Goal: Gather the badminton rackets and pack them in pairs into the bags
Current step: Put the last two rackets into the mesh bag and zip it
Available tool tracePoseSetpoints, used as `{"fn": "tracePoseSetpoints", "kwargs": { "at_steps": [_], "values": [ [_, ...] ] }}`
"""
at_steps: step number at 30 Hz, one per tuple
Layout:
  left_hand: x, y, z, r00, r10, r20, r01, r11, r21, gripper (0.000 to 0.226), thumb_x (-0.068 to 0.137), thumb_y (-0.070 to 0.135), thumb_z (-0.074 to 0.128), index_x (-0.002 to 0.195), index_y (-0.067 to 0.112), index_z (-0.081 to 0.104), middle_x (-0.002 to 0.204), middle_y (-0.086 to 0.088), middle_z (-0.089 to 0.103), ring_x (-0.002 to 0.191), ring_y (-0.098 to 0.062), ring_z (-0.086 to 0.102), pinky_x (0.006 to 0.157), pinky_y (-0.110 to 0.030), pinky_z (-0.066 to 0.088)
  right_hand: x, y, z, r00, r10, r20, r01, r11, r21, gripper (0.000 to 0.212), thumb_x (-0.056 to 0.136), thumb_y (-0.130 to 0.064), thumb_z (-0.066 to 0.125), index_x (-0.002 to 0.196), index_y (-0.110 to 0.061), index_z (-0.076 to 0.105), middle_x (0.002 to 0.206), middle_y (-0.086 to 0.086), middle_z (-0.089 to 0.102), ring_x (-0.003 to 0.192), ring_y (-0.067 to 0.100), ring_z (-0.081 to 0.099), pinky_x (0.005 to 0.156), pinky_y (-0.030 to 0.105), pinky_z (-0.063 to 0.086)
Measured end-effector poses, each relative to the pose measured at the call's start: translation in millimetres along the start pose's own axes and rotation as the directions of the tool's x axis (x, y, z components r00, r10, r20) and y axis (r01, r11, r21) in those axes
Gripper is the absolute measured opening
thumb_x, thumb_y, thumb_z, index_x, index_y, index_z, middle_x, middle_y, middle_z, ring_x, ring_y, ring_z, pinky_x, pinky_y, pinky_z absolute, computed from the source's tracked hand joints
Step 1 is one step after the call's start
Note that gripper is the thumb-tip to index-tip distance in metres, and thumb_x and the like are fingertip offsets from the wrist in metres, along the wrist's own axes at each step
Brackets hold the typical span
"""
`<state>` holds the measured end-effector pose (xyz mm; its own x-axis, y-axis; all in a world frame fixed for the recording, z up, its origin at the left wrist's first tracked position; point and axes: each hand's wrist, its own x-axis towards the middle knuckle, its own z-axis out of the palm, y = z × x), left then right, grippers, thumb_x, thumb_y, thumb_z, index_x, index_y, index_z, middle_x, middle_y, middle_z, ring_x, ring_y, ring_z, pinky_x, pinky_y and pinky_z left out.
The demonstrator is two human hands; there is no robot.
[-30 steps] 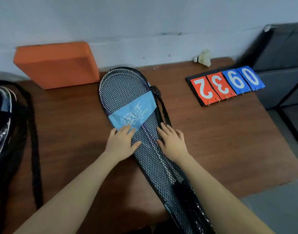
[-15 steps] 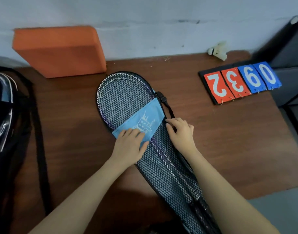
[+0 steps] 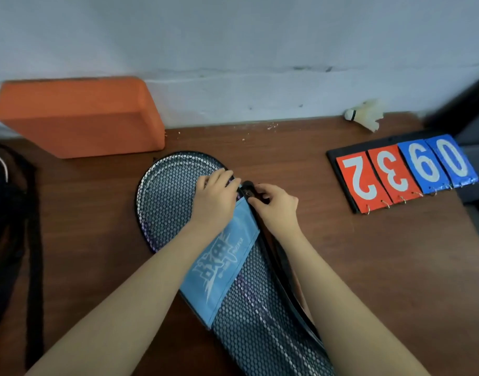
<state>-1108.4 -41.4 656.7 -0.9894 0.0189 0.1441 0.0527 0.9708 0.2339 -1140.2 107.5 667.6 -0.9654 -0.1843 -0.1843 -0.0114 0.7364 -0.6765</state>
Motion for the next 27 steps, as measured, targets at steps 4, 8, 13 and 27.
{"fn": "tracePoseSetpoints", "kwargs": {
  "at_steps": [4,8,13,27],
  "values": [
    [23,-8,2,0.983,-0.028,0.182,0.040,0.997,-0.062,0.026,0.083,0.016,0.065,0.109,0.015,0.066,0.128,-0.004,0.057,0.129,-0.023,0.043,0.104,-0.047,0.022,3,5,8,0.997,-0.069,-0.041,0.068,0.998,-0.020,0.027,0.082,-0.028,0.066,0.108,-0.023,0.061,0.106,-0.011,0.065,0.101,0.010,0.055,0.077,0.022,0.015],
    [35,-20,0,0.974,0.003,0.226,0.020,0.995,-0.100,0.021,0.087,0.028,0.060,0.107,0.022,0.063,0.126,0.009,0.056,0.132,-0.013,0.035,0.105,-0.039,0.007,5,5,10,0.997,-0.061,-0.054,0.064,0.996,0.068,0.020,0.081,-0.029,0.067,0.099,-0.023,0.059,0.097,-0.014,0.063,0.095,0.008,0.054,0.078,0.022,0.016],
    [24,-26,-9,0.997,0.065,0.039,-0.058,0.988,-0.143,0.007,0.082,0.027,0.065,0.085,0.021,0.064,0.096,0.011,0.063,0.106,-0.016,0.054,0.089,-0.033,0.016,8,-6,8,0.996,-0.083,0.026,0.081,0.995,0.066,0.025,0.084,-0.036,0.064,0.108,-0.027,0.062,0.106,-0.016,0.062,0.104,0.007,0.049,0.078,0.023,0.014],
    [-32,-10,-65,0.962,-0.042,-0.268,-0.067,0.921,-0.385,0.021,0.086,0.030,0.054,0.087,0.016,0.070,0.098,0.005,0.065,0.114,-0.009,0.047,0.096,-0.034,0.023,-30,-36,-22,0.973,-0.208,0.097,0.135,0.859,0.493,0.023,0.081,-0.012,0.068,0.087,-0.034,0.071,0.091,-0.005,0.069,0.097,0.018,0.058,0.090,0.041,0.047]
  ]
}}
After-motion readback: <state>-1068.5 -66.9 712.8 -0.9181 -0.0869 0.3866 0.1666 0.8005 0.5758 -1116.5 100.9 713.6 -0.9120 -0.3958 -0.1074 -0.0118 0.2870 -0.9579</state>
